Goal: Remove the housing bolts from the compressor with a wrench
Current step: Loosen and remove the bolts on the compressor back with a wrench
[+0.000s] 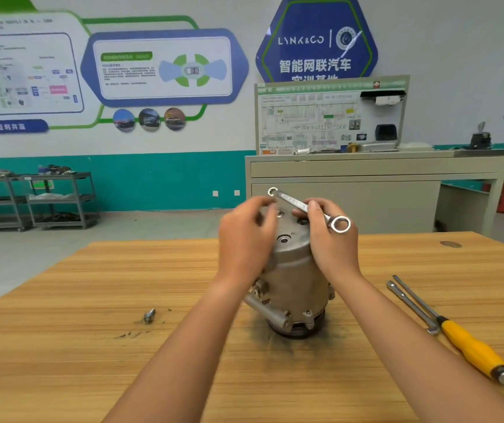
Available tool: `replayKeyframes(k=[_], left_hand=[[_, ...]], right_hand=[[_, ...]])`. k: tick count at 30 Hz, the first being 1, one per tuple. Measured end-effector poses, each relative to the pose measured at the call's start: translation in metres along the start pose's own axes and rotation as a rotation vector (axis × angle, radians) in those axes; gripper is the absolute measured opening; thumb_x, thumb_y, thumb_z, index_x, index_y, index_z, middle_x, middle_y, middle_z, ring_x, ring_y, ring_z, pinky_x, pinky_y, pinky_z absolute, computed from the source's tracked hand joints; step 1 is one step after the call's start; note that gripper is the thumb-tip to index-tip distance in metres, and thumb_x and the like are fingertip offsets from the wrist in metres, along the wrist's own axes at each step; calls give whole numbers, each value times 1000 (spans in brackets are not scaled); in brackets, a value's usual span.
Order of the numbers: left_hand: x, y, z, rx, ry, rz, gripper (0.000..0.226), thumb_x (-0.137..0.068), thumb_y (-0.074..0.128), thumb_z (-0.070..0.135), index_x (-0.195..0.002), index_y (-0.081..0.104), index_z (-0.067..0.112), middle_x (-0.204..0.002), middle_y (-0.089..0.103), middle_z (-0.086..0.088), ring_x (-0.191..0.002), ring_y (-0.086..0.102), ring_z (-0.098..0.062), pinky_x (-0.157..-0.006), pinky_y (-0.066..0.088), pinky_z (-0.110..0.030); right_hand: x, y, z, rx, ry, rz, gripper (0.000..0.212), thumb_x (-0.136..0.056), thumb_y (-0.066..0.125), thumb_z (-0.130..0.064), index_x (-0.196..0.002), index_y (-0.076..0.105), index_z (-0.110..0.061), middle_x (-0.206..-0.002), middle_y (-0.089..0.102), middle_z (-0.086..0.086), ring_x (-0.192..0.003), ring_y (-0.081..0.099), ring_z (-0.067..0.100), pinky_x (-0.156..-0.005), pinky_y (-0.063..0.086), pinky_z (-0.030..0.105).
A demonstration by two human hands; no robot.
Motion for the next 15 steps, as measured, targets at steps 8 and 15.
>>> replayKeyframes(k=[8, 15], left_hand=[[58, -109, -201, -496, -628, -27, 22, -95, 51, 17, -91, 63, -1, -73, 63, -11, -67, 53, -26, -56, 31, -33], [58, -95, -253, -675, -649, -263, 30, -94, 52, 21, -67, 52, 9, -60, 49, -2, -64, 46, -25, -57, 28, -33]], right_hand=[[17, -4, -1, 194, -201, -10, 18, -93, 49, -13, -97, 66, -11, -86, 71, -1, -80, 62, 19, -66, 45, 31], [19, -10, 8, 124, -228, 62, 22, -90, 49, -20, -93, 67, -9, -80, 70, 1, -71, 62, 14, -60, 41, 14]])
Point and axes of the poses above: each hand's wrist, its own x-axis away from the middle knuckle, its own y-axis out of the palm, z = x × y, the point moved 2 cm from there along -x, towards the middle knuckle
